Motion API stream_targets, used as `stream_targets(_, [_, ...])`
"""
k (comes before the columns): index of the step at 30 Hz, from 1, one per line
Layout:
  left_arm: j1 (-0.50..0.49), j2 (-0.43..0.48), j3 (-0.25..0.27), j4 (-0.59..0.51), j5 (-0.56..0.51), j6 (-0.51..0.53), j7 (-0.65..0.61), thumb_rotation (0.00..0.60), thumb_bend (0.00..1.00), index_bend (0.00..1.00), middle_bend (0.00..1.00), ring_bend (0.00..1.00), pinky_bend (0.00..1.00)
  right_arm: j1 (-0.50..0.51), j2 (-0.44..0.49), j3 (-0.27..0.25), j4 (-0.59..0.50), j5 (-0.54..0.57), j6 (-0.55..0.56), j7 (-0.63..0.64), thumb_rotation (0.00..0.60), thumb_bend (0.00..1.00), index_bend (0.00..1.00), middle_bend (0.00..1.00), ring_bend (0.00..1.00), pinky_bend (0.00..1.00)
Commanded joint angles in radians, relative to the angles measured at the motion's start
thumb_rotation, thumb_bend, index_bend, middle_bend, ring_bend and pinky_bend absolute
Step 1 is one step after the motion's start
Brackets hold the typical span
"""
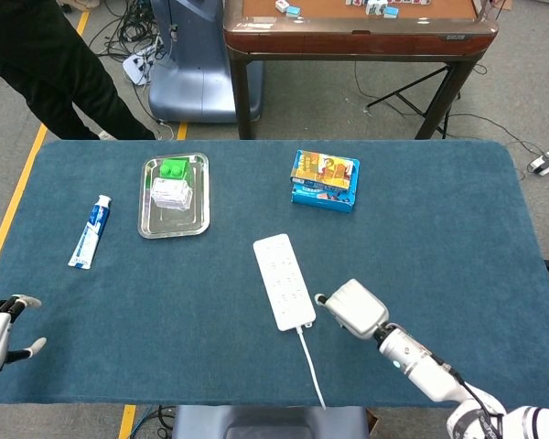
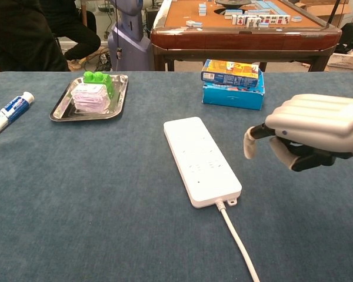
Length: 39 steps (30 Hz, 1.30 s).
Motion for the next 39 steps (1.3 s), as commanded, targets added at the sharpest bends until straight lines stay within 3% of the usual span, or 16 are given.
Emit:
stream_targets(1, [-0.003,-0.002,-0.003,0.006,-0.009,-0.008,-0.003,0.6,0.05,0.46,0.36,0.37,0.55,0.034,-0.036,0.005,0.009,0.044,-0.03,-0.042,0.6,0.91,0.36,0.98,1.0,1.0])
stream_targets(15, [-0.001,0.005,-0.014,0.016,-0.037,-0.017,-0.023,0.6,0.05,0.46,0.36,0.37,0.55,0.137,-0.13,-0.008,0.05,0.188,-0.065,-0.147,0.6,0.96,0.36,0.99,1.0,1.0])
stream_targets(39, [0.001,0.011,-0.019,0.014,-0.046,-0.017,-0.031,0.6,0.05,0.46,0.36,0.37,0.55,0.214,-0.175,-0.062,0.092,0.267,-0.028,-0.158,0.6,0.96,0.36,0.99,1.0,1.0])
